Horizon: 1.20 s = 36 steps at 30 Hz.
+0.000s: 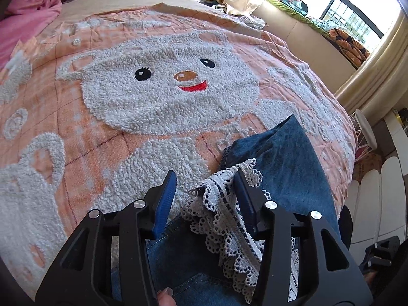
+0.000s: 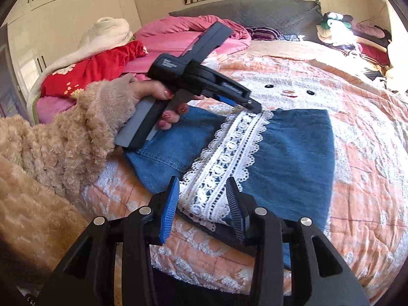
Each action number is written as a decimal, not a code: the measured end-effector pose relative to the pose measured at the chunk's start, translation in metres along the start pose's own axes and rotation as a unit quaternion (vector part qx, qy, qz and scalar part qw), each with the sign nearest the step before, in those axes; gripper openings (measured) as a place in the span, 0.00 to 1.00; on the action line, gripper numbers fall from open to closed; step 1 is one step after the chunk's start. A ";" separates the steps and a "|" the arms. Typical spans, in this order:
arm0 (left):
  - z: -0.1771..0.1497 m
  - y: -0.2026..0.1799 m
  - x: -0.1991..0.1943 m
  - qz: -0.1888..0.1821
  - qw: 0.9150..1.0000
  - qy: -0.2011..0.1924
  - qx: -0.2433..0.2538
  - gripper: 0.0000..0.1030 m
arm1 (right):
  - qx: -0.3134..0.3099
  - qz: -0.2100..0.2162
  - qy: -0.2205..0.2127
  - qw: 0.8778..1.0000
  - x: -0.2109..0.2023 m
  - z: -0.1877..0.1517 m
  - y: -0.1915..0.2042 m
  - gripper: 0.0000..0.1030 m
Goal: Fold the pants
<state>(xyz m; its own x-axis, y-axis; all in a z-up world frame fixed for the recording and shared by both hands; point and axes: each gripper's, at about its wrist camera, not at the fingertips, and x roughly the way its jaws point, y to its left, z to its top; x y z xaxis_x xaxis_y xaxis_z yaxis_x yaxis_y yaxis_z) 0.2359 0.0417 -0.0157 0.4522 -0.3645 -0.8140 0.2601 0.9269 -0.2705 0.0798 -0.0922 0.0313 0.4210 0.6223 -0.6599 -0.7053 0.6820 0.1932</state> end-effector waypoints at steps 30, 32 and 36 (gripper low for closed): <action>-0.144 -0.018 -0.080 0.107 0.994 -0.020 0.000 0.63 | 0.035 -0.085 0.096 0.991 0.071 -0.014 -0.037 0.57; -0.145 -0.021 -0.076 0.123 0.992 -0.023 0.009 0.63 | 0.036 -0.085 0.096 0.991 0.069 -0.013 -0.037 0.57; -0.140 -0.020 -0.094 0.103 0.994 -0.044 0.003 0.63 | 0.049 -0.067 0.074 0.994 0.050 -0.006 -0.036 0.57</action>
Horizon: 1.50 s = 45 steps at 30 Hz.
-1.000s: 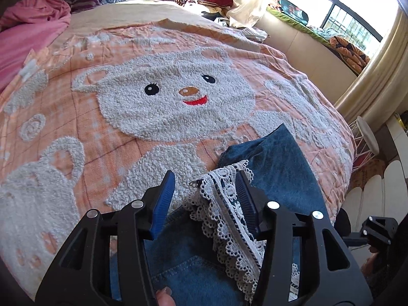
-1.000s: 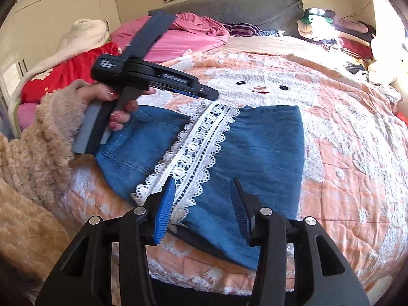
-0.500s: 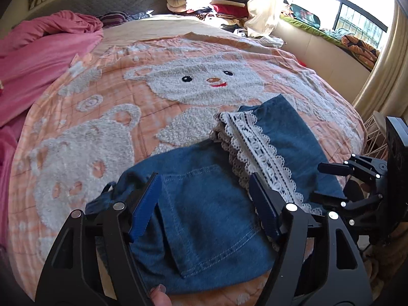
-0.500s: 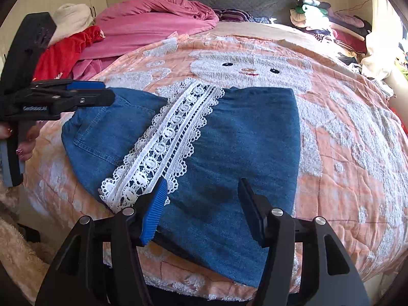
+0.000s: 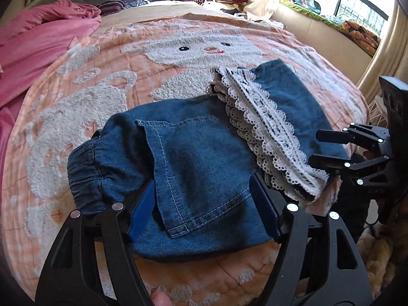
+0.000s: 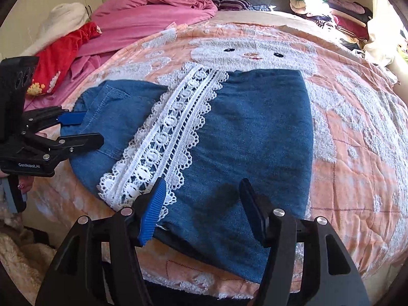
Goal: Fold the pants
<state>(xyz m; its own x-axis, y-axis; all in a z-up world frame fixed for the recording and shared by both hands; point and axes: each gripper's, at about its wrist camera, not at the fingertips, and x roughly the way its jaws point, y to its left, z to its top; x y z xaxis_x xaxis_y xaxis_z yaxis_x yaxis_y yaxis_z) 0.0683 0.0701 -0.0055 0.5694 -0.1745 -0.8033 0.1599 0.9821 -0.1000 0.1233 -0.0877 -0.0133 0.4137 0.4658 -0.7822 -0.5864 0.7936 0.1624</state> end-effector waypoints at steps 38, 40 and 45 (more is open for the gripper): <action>-0.034 0.143 -0.042 0.005 0.979 -0.014 -0.205 0.75 | -0.184 0.072 -0.012 0.980 0.012 0.070 0.141 0.67; -0.026 0.144 -0.037 -0.012 0.978 -0.017 -0.208 0.75 | -0.189 0.081 -0.007 0.979 0.016 0.064 0.149 0.67; -0.006 0.147 -0.018 -0.037 0.978 -0.012 -0.205 0.75 | -0.204 0.085 -0.001 0.975 0.025 0.047 0.168 0.67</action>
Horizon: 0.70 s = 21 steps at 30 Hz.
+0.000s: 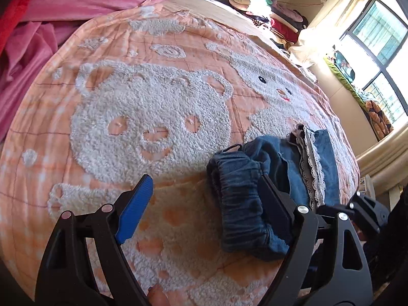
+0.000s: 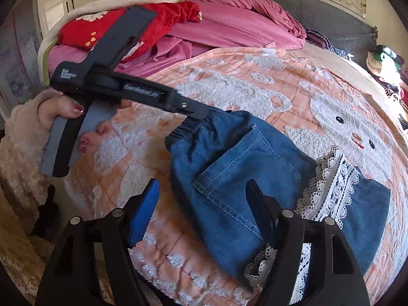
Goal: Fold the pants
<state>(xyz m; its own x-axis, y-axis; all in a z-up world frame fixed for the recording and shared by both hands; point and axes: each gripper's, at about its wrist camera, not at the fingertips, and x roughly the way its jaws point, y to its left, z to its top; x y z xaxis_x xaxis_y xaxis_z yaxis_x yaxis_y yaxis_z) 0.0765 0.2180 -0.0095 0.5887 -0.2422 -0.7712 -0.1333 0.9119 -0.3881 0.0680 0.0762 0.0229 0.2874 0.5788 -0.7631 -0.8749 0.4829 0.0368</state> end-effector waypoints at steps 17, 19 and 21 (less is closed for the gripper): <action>0.009 -0.008 0.050 -0.084 0.994 0.070 -0.026 0.38 | -0.070 -0.087 0.034 0.993 0.054 -0.014 0.015 0.24; 0.012 -0.012 0.046 -0.084 0.994 0.066 -0.028 0.38 | -0.039 -0.063 0.017 0.997 0.043 -0.013 0.004 0.14; 0.014 -0.020 0.038 -0.080 0.995 0.056 -0.021 0.38 | -0.004 -0.035 -0.004 0.999 0.029 -0.012 -0.007 0.12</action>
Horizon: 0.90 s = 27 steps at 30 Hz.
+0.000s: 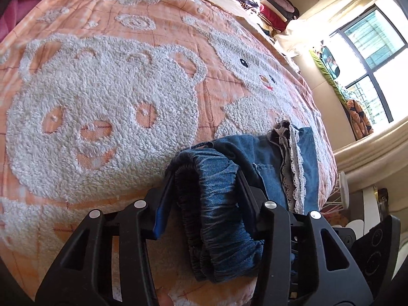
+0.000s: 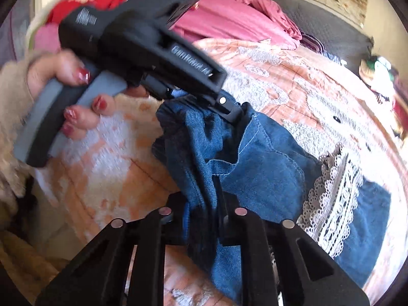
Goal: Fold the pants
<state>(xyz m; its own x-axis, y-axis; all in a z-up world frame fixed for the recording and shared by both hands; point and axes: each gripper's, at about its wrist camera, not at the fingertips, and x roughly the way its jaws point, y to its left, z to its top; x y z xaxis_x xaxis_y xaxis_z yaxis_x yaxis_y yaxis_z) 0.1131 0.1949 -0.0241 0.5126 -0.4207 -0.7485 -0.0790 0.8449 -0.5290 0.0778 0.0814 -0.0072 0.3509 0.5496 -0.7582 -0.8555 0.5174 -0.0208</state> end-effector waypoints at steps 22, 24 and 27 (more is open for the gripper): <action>0.033 -0.192 0.073 -0.084 0.988 0.020 0.130 0.38 | 0.226 -0.033 -0.098 0.969 -0.108 -0.081 -0.094 0.12; 0.030 -0.199 0.083 -0.089 0.987 0.031 0.132 0.38 | 0.239 -0.032 -0.093 0.966 -0.108 -0.091 -0.097 0.12; 0.025 -0.209 0.095 -0.094 0.985 0.045 0.137 0.38 | 0.256 -0.027 -0.087 0.962 -0.108 -0.102 -0.101 0.14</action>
<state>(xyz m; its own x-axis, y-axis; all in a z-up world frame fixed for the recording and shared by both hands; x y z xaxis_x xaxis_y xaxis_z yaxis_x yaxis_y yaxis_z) 0.1999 -0.0131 0.0253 0.4178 -0.5952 -0.6864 0.2508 0.8017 -0.5426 0.0880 -0.0973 0.0102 0.4854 0.5911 -0.6441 -0.5495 0.7794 0.3011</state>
